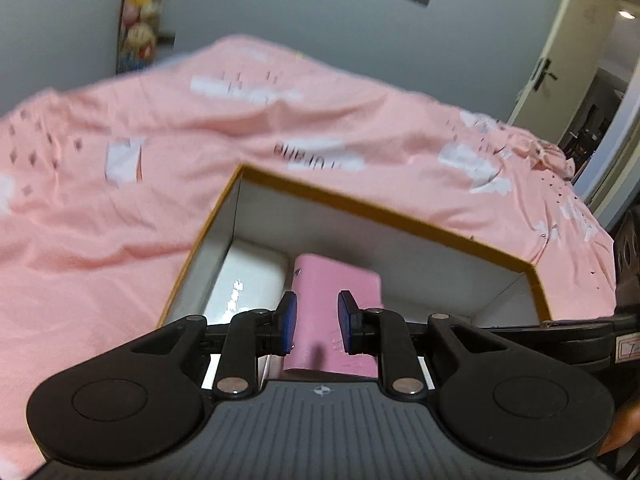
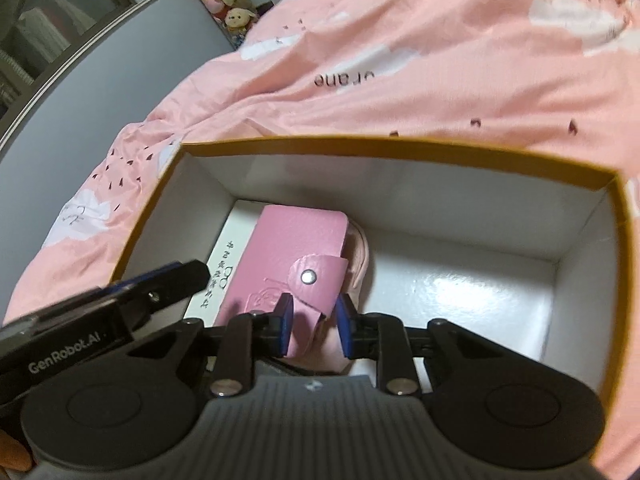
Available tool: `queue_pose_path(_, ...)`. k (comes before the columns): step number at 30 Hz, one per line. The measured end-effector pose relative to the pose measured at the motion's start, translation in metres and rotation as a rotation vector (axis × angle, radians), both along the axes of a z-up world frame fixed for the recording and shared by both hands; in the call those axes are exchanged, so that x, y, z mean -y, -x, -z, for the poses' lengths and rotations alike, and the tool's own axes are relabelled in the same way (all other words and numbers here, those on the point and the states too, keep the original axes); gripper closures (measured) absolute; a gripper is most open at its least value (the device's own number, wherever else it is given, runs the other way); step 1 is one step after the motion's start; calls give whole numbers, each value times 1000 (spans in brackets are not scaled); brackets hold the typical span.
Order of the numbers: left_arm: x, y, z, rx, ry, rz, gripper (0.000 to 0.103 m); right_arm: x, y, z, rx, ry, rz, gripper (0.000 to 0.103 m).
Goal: Organize objects
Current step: 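Lower the pink wallet onto the pouch and open the left gripper, then withdraw both open grippers from the orange box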
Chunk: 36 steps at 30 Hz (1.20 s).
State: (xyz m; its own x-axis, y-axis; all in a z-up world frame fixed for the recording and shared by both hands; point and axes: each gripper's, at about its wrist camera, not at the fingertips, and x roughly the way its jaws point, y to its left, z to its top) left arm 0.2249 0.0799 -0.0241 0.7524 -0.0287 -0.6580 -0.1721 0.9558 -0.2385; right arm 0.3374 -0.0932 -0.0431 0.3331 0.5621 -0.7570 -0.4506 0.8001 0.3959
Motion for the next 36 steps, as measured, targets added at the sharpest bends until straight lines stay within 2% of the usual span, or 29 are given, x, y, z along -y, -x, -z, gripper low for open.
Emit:
queue_pose_path(3,10,17,-14,52,-32,28,79,7,22,-16,73,21,-5,77)
queue_pose_path(6,18,32,-27,73,-21,65,79,15,47,-31,150,45,-4,77)
queue_pose_path(9,26,47,-33,57,-11,90,79,25,73,-43,207,48,-1,75)
queue_pose_path(12,30,62,-33,29,38,141,79,36,102,-52,258,52,11,66)
queue_pose_path(17,33,84,-26,-36,114,202,79,51,147,-56,328,112,31,63)
queue_pose_path(21,41,99,-15,-99,122,268,79,62,175,-47,308,153,43,64)
queue_pose_path(26,52,124,-6,-130,77,339,79,80,199,-34,243,180,86,63)
queue_pose_path(32,64,150,6,-178,34,420,79,97,222,-24,207,208,133,63)
queue_pose_path(36,65,162,11,-206,61,457,79,107,235,-18,186,235,167,63)
